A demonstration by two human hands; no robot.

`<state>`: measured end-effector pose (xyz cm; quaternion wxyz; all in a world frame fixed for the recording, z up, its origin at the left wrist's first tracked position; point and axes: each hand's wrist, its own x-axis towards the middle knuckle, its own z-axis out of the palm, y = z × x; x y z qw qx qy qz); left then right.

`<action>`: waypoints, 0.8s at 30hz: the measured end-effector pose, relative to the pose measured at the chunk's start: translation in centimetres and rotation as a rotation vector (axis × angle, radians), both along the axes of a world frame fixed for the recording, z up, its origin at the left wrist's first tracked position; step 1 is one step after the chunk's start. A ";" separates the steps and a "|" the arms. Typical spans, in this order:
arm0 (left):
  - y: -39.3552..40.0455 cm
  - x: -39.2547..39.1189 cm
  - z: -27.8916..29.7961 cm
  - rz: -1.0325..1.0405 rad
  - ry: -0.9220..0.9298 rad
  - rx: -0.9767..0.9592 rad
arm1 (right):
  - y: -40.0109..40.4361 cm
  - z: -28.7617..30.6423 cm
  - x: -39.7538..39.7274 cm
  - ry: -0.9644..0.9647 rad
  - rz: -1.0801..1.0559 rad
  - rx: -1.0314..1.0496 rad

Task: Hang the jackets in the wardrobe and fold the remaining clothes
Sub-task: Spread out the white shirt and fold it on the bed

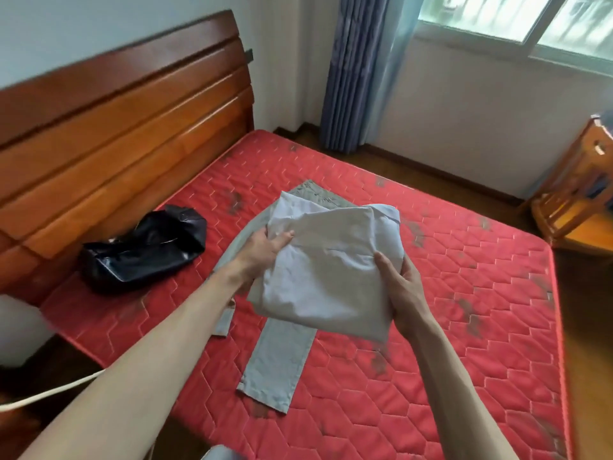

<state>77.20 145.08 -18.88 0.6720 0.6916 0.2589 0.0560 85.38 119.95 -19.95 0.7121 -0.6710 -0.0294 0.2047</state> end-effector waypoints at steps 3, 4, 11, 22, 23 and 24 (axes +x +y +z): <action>0.7 -3.9 2.2 0.100 -0.085 0.105 | 2.1 2.2 -1.7 0.015 0.064 0.026; 1.0 -5.3 2.8 0.129 -0.101 0.120 | 2.9 2.9 -2.4 0.026 0.087 0.031; 5.4 -15.3 5.2 0.322 -0.175 -0.057 | 10.3 6.6 -7.2 0.052 0.286 0.035; 14.0 -32.9 8.9 0.644 -0.259 -0.015 | 26.5 9.6 -19.2 0.042 0.597 -0.004; 14.9 -34.8 8.9 0.685 -0.257 -0.012 | 28.1 9.8 -20.7 0.036 0.629 -0.006; 15.9 -36.7 8.8 0.725 -0.256 -0.017 | 29.6 10.0 -22.3 0.025 0.666 -0.007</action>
